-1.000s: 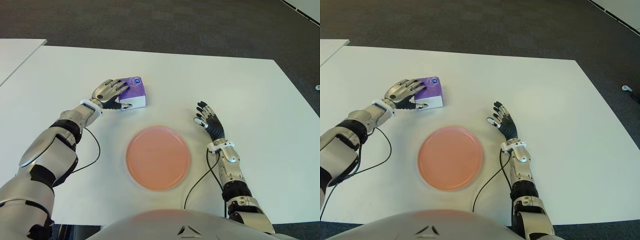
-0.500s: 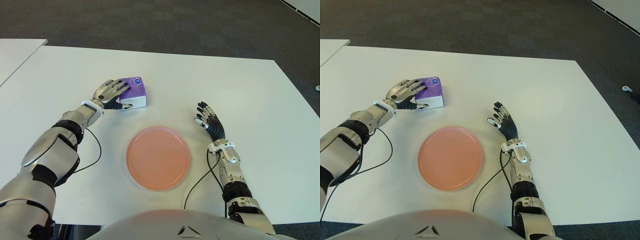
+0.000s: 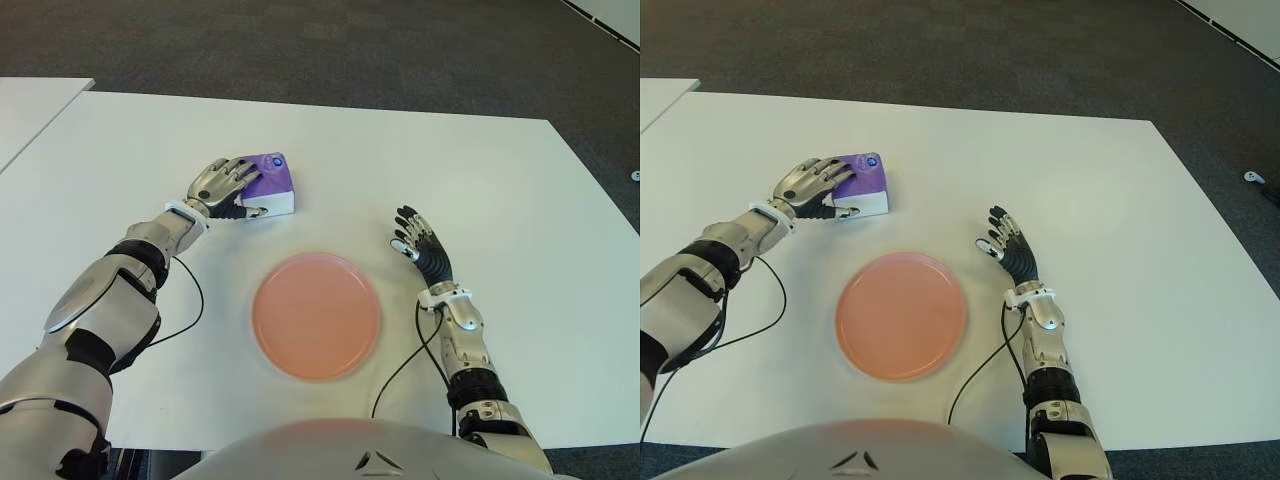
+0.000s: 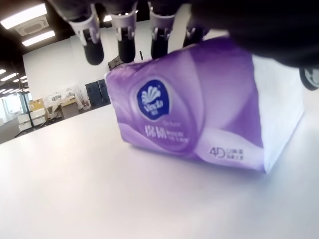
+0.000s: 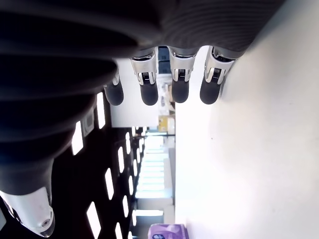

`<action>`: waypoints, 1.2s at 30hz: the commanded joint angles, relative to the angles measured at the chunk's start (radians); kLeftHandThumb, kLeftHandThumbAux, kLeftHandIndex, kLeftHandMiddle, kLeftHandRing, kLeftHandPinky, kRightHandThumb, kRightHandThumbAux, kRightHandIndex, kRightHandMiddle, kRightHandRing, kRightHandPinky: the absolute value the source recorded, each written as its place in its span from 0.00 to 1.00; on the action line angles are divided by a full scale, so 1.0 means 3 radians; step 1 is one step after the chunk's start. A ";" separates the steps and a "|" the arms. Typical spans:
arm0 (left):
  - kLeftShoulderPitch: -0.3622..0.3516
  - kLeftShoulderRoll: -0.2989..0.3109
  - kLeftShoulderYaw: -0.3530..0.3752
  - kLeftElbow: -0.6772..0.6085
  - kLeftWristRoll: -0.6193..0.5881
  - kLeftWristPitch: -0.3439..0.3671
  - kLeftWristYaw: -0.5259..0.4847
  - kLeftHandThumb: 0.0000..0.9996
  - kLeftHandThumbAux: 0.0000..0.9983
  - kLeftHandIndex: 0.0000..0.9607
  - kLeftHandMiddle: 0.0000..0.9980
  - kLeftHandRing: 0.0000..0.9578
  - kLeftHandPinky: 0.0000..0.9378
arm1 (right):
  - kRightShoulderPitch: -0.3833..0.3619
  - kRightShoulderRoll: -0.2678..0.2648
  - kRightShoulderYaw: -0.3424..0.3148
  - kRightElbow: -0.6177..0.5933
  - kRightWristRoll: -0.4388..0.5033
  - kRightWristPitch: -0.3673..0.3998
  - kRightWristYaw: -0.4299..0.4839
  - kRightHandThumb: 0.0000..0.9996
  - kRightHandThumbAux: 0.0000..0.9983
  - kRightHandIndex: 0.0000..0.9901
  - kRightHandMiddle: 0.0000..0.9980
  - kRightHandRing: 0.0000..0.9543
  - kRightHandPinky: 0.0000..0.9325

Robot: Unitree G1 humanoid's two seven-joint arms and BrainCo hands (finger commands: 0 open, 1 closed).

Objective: Put the tissue paper into the plate.

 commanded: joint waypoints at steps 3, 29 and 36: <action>0.0074 -0.0051 -0.0094 -0.0019 0.0066 -0.0026 0.0056 0.23 0.06 0.00 0.00 0.00 0.00 | 0.0423 0.0037 0.0031 0.0195 0.0006 0.0415 0.0002 0.00 0.65 0.00 0.00 0.00 0.00; 0.0365 -0.0314 -0.1065 0.0189 0.0721 0.0517 0.0522 0.20 0.13 0.00 0.00 0.00 0.00 | 0.0463 0.0028 0.0076 0.0159 -0.0008 0.0428 0.0044 0.00 0.65 0.00 0.00 0.00 0.00; 0.0367 -0.0334 -0.1278 0.0188 0.0765 0.0555 0.0568 0.17 0.14 0.00 0.00 0.00 0.00 | 0.0456 0.0037 0.0083 0.0179 -0.0015 0.0402 0.0053 0.00 0.65 0.00 0.00 0.00 0.00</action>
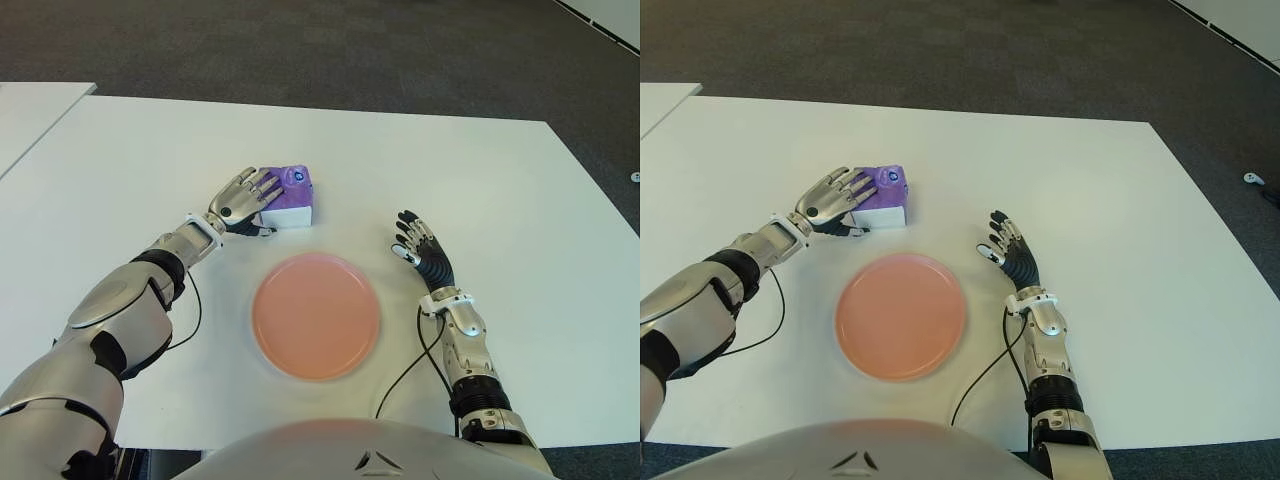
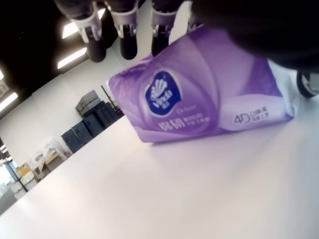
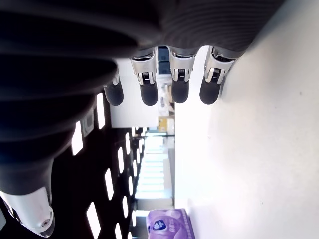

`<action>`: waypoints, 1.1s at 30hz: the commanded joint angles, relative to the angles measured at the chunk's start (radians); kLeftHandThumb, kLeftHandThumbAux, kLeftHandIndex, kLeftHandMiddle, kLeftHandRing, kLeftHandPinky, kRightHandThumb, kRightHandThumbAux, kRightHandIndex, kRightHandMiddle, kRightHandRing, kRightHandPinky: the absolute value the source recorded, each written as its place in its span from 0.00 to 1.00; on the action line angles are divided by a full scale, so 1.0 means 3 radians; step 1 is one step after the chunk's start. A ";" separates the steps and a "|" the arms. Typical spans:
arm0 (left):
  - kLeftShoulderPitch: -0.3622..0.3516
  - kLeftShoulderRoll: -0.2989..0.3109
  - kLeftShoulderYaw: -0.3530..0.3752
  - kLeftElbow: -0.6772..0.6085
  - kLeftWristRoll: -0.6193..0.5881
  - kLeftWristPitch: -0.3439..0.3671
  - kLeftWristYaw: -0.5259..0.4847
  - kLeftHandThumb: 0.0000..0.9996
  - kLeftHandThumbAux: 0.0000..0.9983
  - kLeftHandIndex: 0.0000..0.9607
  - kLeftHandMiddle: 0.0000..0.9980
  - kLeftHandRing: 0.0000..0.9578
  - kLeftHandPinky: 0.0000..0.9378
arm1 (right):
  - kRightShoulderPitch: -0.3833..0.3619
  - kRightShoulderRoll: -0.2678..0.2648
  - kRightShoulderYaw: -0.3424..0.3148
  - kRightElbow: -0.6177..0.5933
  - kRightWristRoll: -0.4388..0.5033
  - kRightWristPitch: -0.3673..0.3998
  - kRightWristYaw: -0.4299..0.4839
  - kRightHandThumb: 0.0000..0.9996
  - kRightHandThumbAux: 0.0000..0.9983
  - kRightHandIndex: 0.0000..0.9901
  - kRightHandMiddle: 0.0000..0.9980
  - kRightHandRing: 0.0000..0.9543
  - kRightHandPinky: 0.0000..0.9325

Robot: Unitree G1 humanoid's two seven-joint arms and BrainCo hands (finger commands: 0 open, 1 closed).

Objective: Put the tissue paper into the plate.

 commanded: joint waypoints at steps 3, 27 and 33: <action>0.0304 -0.0108 -0.0332 0.0098 0.0294 -0.0127 -0.0177 0.18 0.14 0.00 0.00 0.00 0.00 | 0.0345 0.0053 0.0063 0.0266 -0.0025 0.0369 0.0002 0.00 0.65 0.00 0.00 0.00 0.00; 0.0302 -0.0103 -0.0510 0.0087 0.0290 -0.0164 -0.0300 0.16 0.13 0.00 0.00 0.00 0.00 | 0.0434 0.0077 0.0110 0.0182 -0.0025 0.0341 -0.0007 0.00 0.64 0.00 0.00 0.00 0.00; 0.0264 -0.0072 -0.0516 0.0045 0.0280 -0.0185 -0.0290 0.16 0.14 0.00 0.00 0.00 0.00 | 0.0450 0.0082 0.0131 0.0113 -0.0025 0.0390 -0.0023 0.00 0.63 0.00 0.00 0.00 0.00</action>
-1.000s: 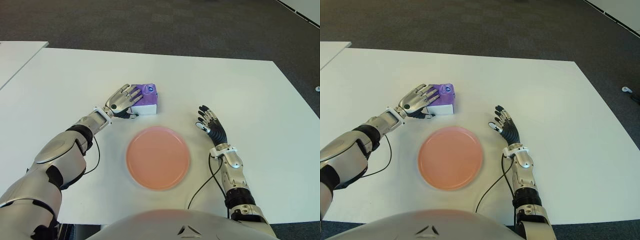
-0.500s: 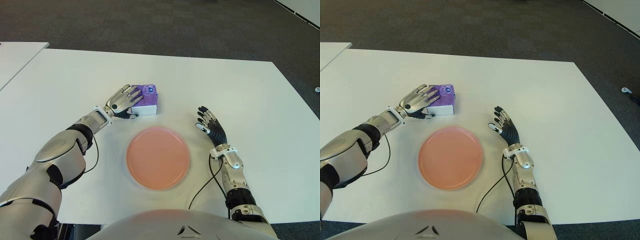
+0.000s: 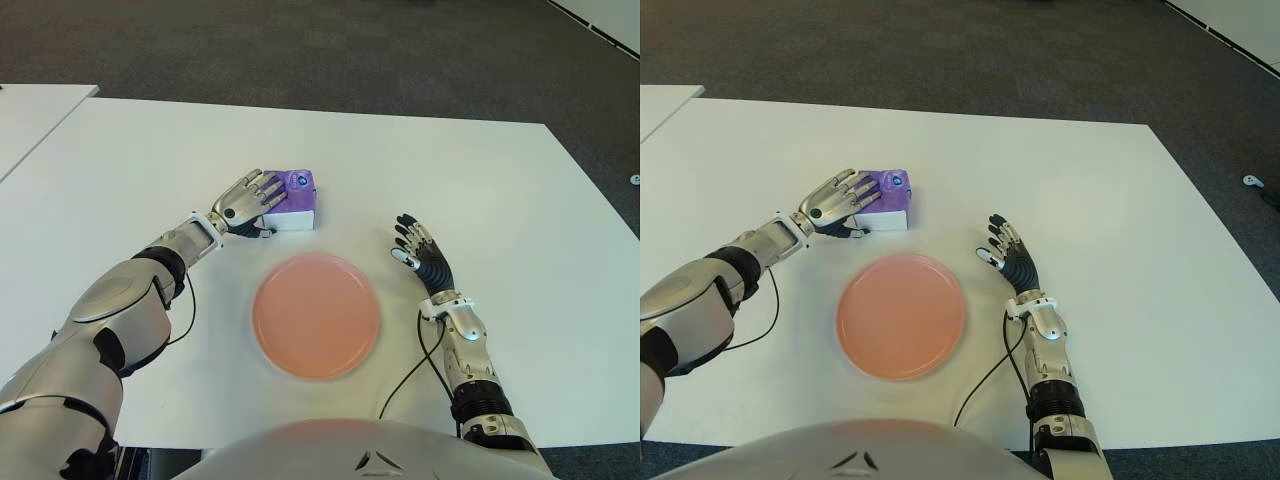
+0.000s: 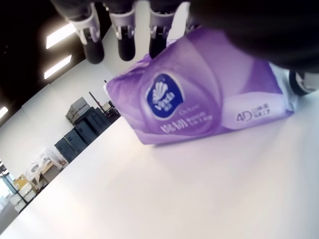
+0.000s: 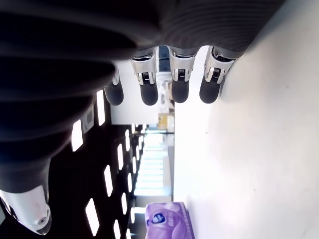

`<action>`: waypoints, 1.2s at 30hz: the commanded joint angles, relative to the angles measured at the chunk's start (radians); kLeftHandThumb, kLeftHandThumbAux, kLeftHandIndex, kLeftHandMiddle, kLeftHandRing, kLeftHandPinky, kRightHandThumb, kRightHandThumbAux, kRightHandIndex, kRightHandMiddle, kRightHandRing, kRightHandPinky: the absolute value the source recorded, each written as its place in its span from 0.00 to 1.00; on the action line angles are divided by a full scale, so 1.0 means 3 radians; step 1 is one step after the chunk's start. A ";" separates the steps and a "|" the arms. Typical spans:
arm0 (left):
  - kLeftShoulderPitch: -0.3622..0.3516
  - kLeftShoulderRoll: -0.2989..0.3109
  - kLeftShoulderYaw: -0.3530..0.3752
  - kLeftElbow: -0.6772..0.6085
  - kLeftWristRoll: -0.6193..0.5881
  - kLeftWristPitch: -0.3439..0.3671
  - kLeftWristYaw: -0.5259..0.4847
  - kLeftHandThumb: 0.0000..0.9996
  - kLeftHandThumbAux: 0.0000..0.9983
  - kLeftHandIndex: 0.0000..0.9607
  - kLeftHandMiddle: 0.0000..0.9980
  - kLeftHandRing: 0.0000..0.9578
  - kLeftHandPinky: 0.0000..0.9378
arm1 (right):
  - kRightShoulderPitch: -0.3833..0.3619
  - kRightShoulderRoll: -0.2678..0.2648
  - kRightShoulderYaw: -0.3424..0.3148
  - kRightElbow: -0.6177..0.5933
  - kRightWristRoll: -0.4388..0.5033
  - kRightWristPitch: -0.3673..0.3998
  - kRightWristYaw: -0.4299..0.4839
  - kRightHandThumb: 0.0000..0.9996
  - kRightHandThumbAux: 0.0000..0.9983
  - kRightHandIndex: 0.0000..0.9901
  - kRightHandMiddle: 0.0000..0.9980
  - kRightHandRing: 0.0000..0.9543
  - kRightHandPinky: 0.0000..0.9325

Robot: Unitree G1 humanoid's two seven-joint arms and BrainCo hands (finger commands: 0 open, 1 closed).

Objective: Put the tissue paper into the plate.

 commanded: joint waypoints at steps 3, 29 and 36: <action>0.0322 -0.0056 -0.0240 0.0018 0.0259 -0.0227 -0.0276 0.15 0.15 0.00 0.00 0.00 0.00 | 0.0313 0.0074 0.0063 0.0233 -0.0013 0.0411 -0.0018 0.00 0.62 0.00 0.00 0.00 0.00; 0.0559 -0.0227 0.0349 0.0064 -0.0366 -0.0870 0.0687 0.67 0.67 0.45 0.71 0.73 0.79 | 0.0247 0.0051 0.0045 0.0515 -0.0014 0.0026 0.0102 0.00 0.62 0.00 0.00 0.00 0.00; 0.0609 -0.0348 0.0559 0.0134 -0.0537 -0.1053 0.0775 0.71 0.70 0.46 0.83 0.84 0.88 | 0.0230 0.0046 0.0039 0.0547 -0.0012 0.0008 0.0111 0.00 0.60 0.00 0.00 0.00 0.00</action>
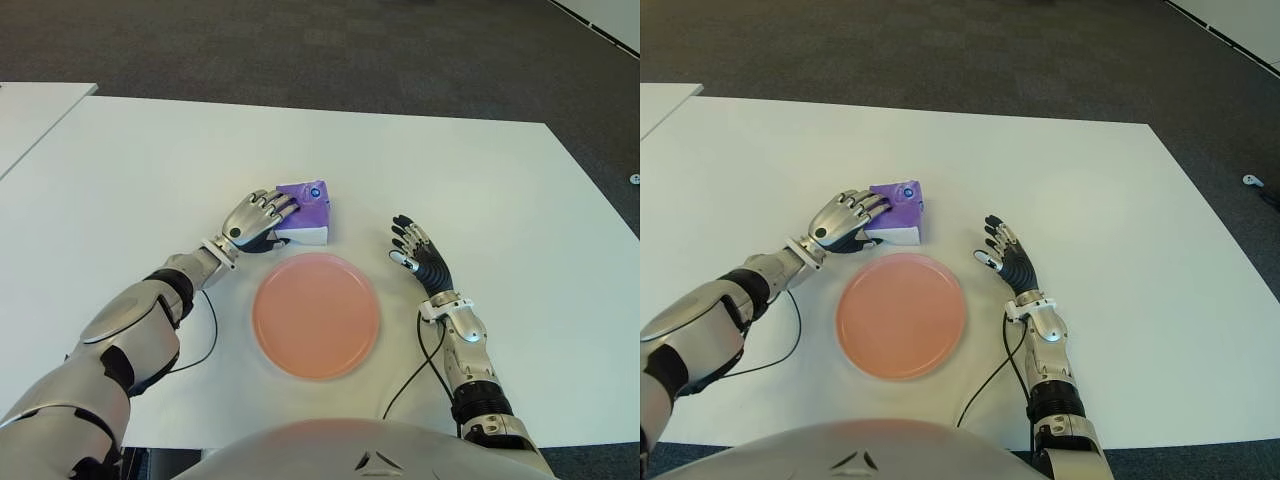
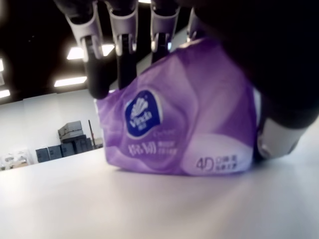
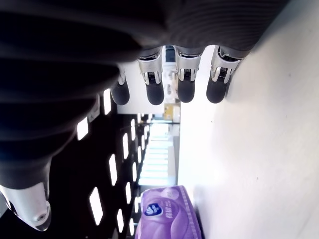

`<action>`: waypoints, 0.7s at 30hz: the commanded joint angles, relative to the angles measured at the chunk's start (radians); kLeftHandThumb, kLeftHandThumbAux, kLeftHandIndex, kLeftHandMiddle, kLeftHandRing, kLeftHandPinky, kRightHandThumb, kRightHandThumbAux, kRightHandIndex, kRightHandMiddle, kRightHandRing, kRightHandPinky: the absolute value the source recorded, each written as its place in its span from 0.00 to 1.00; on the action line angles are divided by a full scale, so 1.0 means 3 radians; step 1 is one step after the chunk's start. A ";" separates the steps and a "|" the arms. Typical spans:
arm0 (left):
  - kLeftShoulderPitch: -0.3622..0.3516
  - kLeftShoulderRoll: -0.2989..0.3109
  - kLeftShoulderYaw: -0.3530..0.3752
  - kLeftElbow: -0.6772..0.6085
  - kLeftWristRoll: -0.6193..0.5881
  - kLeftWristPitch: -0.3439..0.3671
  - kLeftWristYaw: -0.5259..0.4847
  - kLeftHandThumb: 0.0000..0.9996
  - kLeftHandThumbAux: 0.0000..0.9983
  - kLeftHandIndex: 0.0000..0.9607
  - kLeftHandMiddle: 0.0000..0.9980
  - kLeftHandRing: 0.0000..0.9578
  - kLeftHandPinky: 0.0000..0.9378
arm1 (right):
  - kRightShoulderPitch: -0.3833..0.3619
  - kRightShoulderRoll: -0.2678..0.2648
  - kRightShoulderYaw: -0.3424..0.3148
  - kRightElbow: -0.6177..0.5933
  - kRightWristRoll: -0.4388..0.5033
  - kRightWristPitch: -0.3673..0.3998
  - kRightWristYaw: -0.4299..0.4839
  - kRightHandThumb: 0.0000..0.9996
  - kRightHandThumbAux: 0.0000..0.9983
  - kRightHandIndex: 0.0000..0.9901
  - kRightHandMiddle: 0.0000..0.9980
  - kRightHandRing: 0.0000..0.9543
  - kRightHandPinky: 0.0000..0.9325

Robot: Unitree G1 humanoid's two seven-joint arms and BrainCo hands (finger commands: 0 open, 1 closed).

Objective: Put the tissue paper into the plate.

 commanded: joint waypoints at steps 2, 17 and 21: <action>0.0228 -0.0129 0.0055 0.0156 0.0007 -0.0150 -0.0156 0.71 0.70 0.46 0.85 0.85 0.88 | 0.0284 0.0066 0.0026 0.0389 -0.0014 0.0249 -0.0003 0.00 0.60 0.00 0.00 0.00 0.00; 0.0266 -0.0228 0.0193 0.0198 -0.0047 -0.0208 -0.0344 0.71 0.71 0.46 0.88 0.88 0.89 | 0.0245 0.0046 -0.0001 0.0509 -0.0020 0.0144 0.0009 0.00 0.59 0.00 0.00 0.00 0.00; 0.0274 -0.0239 0.0219 0.0200 -0.0057 -0.0205 -0.0370 0.71 0.71 0.46 0.88 0.88 0.89 | 0.0235 0.0043 -0.0006 0.0535 -0.0020 0.0126 0.0009 0.00 0.59 0.00 0.00 0.00 0.00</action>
